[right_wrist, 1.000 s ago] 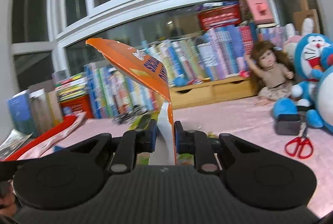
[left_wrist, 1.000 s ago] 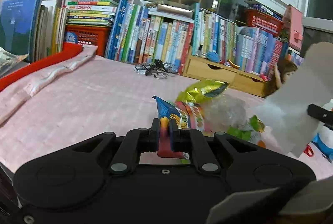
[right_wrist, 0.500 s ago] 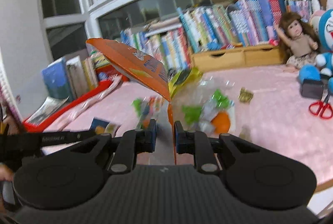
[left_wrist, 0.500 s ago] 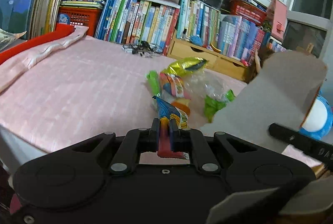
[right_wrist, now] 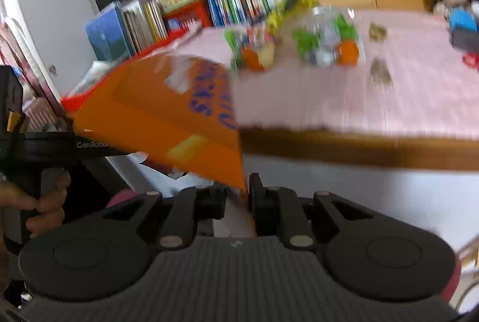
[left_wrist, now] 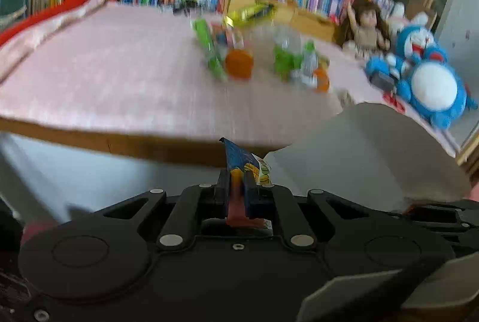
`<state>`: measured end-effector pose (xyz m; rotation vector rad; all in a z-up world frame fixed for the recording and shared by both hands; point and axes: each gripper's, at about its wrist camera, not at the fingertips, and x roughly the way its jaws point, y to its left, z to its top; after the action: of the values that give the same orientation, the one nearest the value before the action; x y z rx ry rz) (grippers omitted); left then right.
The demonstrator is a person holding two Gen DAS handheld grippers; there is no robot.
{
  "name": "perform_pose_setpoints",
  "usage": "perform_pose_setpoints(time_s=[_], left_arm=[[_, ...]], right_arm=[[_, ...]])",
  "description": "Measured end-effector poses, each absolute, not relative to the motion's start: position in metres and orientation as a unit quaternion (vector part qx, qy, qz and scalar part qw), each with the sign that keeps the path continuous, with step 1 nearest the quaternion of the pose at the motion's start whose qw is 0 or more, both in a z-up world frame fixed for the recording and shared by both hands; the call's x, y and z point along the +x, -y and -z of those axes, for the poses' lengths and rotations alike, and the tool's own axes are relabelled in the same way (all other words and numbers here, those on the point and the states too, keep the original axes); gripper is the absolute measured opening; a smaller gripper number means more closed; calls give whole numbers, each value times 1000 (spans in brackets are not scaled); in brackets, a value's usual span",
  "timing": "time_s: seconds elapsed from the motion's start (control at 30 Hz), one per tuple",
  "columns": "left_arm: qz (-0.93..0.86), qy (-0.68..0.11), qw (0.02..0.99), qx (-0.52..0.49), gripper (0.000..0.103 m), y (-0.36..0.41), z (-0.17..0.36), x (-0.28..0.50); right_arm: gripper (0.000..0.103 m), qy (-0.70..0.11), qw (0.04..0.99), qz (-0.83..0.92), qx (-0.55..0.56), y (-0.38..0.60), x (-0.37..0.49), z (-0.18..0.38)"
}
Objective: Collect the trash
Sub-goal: 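Lower both held items past the table edge toward the black bin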
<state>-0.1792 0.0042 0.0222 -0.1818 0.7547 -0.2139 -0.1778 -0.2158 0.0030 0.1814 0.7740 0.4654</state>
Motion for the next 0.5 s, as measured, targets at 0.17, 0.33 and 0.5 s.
perform_pose_setpoints(time_s=[0.17,0.33,0.5], left_arm=[[103,-415,903,-55,9,4,4,-178],[105,-456,883,-41,9,8,33,-168],[98,-494,864,-29,9,14,66,-150]], right_arm=[[19,-433,873,-203,90,214,-174,26],[19,-477,855,-182,93,215,-166,55],[19,-517,835,-163,97,213,-154,85]])
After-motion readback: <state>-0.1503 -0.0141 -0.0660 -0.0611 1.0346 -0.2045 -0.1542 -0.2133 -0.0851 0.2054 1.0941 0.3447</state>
